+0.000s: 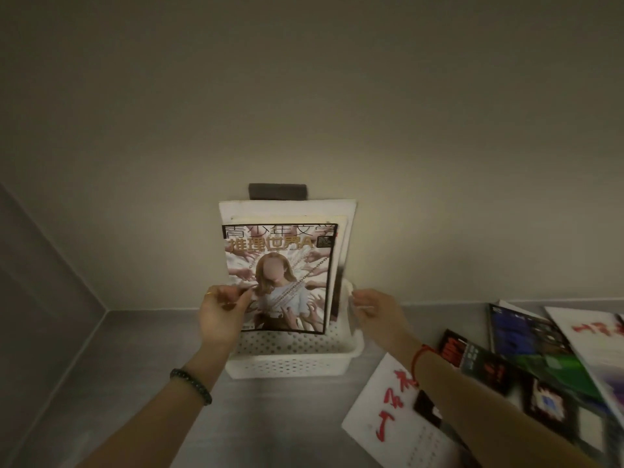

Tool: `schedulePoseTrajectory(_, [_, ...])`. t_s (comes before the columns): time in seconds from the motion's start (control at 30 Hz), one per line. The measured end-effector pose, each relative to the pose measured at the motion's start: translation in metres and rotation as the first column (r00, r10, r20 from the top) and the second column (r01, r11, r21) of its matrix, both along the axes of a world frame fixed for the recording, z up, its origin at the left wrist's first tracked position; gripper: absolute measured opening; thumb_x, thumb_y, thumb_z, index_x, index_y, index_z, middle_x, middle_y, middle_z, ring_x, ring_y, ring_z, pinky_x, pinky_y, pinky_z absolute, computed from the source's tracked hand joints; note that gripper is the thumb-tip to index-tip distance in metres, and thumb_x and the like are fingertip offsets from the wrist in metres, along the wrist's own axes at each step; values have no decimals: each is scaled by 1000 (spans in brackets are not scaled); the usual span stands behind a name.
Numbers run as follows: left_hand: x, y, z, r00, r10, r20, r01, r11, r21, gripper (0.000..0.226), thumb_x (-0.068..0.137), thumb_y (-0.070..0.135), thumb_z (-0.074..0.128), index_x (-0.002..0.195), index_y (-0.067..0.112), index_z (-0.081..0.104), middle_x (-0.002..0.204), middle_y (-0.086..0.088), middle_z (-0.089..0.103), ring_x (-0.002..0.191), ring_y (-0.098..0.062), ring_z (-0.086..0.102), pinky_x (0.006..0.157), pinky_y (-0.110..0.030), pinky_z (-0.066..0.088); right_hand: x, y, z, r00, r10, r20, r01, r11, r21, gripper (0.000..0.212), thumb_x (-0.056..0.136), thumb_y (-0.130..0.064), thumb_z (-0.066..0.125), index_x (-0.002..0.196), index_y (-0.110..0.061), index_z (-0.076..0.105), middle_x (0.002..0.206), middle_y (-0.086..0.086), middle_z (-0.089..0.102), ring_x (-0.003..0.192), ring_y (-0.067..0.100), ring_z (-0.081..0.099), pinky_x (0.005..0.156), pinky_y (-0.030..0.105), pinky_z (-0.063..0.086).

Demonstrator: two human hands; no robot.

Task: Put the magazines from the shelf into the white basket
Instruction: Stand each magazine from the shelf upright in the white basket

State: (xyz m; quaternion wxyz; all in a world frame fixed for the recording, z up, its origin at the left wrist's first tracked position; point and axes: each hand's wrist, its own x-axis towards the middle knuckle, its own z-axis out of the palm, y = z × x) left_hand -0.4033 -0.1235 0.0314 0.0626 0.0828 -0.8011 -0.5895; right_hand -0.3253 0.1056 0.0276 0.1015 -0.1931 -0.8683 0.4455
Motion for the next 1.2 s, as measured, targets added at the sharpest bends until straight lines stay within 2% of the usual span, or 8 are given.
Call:
schedulePoseTrajectory(0.17, [46, 35, 0, 988, -142, 61, 134, 983, 122, 11, 81, 10, 65, 79, 8, 54, 77, -11, 59, 84, -32, 61, 85, -46, 51, 74, 52, -2, 994, -70, 84, 79, 992, -103, 28, 82, 6, 55, 108, -4, 61, 103, 13, 63, 89, 30, 64, 73, 23, 51])
schedulePoseTrajectory(0.4, [139, 120, -3, 888, -388, 249, 314, 904, 289, 13, 85, 18, 60, 73, 21, 59, 78, -4, 63, 73, -21, 61, 62, -26, 50, 186, 128, -14, 966, -192, 171, 217, 967, -137, 36, 75, 9, 61, 110, -1, 59, 108, 21, 65, 96, 29, 62, 83, 31, 49])
schedulePoseTrajectory(0.5, [178, 158, -13, 780, -448, 438, 319, 886, 338, 15, 88, 23, 56, 75, 15, 57, 80, -4, 62, 77, -20, 61, 64, -27, 49, 228, 156, -19, 958, -138, 250, 157, 986, -56, 44, 75, -2, 68, 116, -5, 54, 115, 16, 62, 106, 30, 59, 97, 43, 46])
schedulePoseTrajectory(0.67, [229, 197, -29, 515, -545, 662, 68, 796, 602, 21, 90, 16, 50, 82, -2, 54, 60, -16, 65, 67, -26, 55, 60, -32, 42, 265, 178, -40, 885, -43, 464, -9, 994, 109, 74, 75, -21, 71, 136, -13, 31, 137, 11, 41, 125, 26, 44, 101, 31, 38])
schedulePoseTrajectory(0.73, [244, 211, -37, 479, -549, 685, 72, 802, 593, 23, 90, 17, 50, 92, -5, 54, 80, -21, 66, 86, -31, 57, 73, -33, 45, 270, 186, -48, 864, -55, 501, -31, 986, 162, 83, 71, -29, 73, 139, -17, 26, 143, 8, 33, 130, 25, 37, 107, 36, 36])
schedulePoseTrajectory(0.87, [261, 227, -43, 480, -529, 700, 10, 801, 598, 46, 90, 13, 49, 132, -3, 37, 133, -25, 46, 126, -37, 41, 105, -42, 34, 269, 198, -59, 844, -180, 506, 62, 968, 241, 99, 65, -36, 76, 141, -22, 14, 148, 11, 23, 137, 32, 23, 112, 47, 28])
schedulePoseTrajectory(1.1, [261, 252, -55, 554, -472, 685, -56, 800, 597, 44, 87, 8, 53, 128, 1, 38, 122, -19, 52, 119, -35, 47, 94, -40, 39, 262, 201, -72, 855, -434, 283, 434, 898, 68, 88, 62, -9, 77, 135, -14, 30, 137, 18, 39, 127, 35, 36, 103, 52, 39])
schedulePoseTrajectory(1.2, [263, 260, -56, 576, -449, 683, -30, 824, 566, 20, 88, 8, 52, 107, 1, 49, 92, -12, 57, 88, -26, 54, 77, -34, 44, 258, 209, -74, 768, -580, 271, 625, 771, -121, 77, 61, -4, 78, 127, -2, 38, 128, 24, 48, 119, 39, 45, 97, 54, 44])
